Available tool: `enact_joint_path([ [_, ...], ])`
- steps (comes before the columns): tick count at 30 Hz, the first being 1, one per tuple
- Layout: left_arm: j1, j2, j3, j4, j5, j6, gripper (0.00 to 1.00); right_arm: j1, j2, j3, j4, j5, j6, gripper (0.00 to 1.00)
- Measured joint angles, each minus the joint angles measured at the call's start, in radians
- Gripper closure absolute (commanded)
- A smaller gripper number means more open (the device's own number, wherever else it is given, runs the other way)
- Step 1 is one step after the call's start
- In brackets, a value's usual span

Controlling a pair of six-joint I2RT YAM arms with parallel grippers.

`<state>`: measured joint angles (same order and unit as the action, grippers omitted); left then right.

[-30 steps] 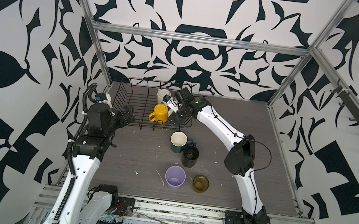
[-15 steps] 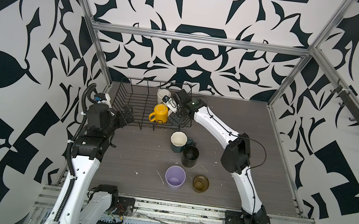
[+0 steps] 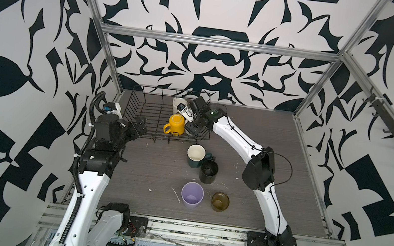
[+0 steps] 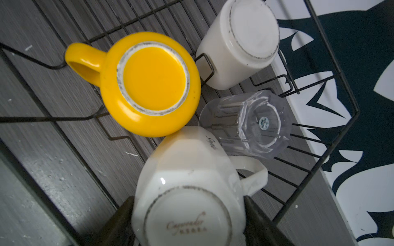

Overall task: Load cups into a dish rack
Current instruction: Rotate the cup at the dish rack.

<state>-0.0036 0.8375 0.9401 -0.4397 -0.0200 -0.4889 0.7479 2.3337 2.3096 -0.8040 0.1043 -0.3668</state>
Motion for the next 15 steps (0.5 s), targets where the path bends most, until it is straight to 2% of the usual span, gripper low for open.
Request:
enact_joint_path([
  [8, 0.005, -0.003, -0.001, 0.000, 0.000, 0.000, 0.01, 0.001, 0.000, 0.001, -0.004, 0.016, 0.061, 0.55],
  [15, 0.005, -0.003, -0.001, 0.000, 0.001, 0.000, 0.01, 0.003, 0.029, 0.064, -0.061, 0.041, 0.239, 0.61],
])
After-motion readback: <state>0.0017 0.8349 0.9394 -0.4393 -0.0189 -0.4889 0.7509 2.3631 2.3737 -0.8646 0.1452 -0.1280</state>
